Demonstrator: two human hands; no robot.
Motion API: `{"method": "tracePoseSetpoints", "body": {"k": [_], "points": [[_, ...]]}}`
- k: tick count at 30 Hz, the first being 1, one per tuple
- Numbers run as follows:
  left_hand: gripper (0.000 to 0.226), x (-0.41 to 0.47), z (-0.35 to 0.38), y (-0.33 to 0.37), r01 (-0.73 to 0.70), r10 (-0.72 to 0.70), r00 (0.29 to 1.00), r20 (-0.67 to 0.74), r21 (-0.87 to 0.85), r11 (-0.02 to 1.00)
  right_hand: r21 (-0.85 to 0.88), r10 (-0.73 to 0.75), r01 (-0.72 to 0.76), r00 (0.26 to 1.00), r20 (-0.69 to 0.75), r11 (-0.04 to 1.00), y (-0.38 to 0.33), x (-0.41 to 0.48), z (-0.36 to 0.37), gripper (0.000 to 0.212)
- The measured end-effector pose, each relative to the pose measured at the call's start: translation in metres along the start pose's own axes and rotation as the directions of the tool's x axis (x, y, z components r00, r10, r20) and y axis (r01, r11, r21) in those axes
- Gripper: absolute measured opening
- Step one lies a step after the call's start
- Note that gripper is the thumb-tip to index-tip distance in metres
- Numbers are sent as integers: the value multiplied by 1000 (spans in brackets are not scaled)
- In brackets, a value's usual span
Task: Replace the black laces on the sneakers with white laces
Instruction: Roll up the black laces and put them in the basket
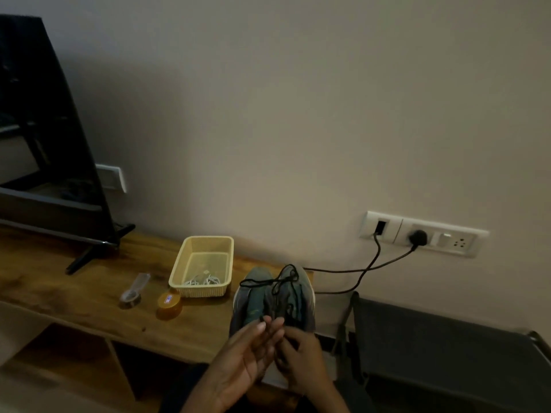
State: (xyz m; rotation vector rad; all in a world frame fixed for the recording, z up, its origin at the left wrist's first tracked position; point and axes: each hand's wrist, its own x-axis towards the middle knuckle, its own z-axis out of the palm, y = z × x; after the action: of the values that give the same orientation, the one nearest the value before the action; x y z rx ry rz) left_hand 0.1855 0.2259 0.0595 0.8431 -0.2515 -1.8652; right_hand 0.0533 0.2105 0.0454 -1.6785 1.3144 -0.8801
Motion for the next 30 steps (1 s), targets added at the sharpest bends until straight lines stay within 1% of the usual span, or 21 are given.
{"method": "tracePoseSetpoints", "body": {"k": [2,3,5,7,8,10,11,13,16,18,19,21,22,24,27,28,30], "points": [[12,6,-1,0,-79,77,996,-54,-23,997,-74,23,-23,1000,-4,997,3,0,1,52],[11,8,-3,0,-122,120,989,-83,-23,992,-119,41,-41,999,-4,992,4,-1,-1,51],[11,11,-9,3,-217,219,964,-152,30,976,-214,69,-62,997,25,975,4,-4,-6,40],[11,13,-14,4,-283,322,923,-210,195,939,-305,78,-45,992,100,951,0,-9,-13,34],[11,14,-15,3,-291,364,904,-223,301,908,-324,74,-23,987,146,946,-5,-11,-17,32],[10,15,-15,0,-292,418,883,-213,448,845,-292,60,6,974,218,956,-19,-13,-24,28],[9,16,-14,-2,-290,422,886,-193,479,829,-257,50,10,973,224,966,-28,-13,-27,27],[8,16,-10,-4,-253,384,908,-169,509,822,-190,10,30,979,204,981,-41,-10,-32,26],[10,14,-8,-4,-193,310,943,-119,562,804,-177,-22,53,984,174,983,-54,0,-38,20],[14,10,-4,-4,-145,191,981,-29,541,829,-161,-45,69,988,146,985,-54,11,-39,17],[15,8,-2,-3,-114,123,992,15,496,861,-161,-58,77,991,122,984,-52,17,-40,17],[18,5,-2,0,-56,39,998,59,330,942,-157,-70,82,994,79,984,-45,27,-39,18],[19,4,-3,2,-45,28,997,71,240,970,-141,-63,72,996,70,987,-41,30,-37,19],[20,2,-5,7,-59,52,996,75,93,994,-113,-28,36,997,72,993,-34,30,-29,22],[24,4,-7,10,-123,124,992,37,-35,992,-141,41,-22,990,132,990,-24,19,-15,25],[25,6,-9,11,-155,156,988,8,-45,987,-170,60,-33,987,152,985,-22,15,-12,22],[22,10,-15,10,-233,233,970,-63,15,972,-225,91,-42,973,211,973,-19,6,-10,19]]}}
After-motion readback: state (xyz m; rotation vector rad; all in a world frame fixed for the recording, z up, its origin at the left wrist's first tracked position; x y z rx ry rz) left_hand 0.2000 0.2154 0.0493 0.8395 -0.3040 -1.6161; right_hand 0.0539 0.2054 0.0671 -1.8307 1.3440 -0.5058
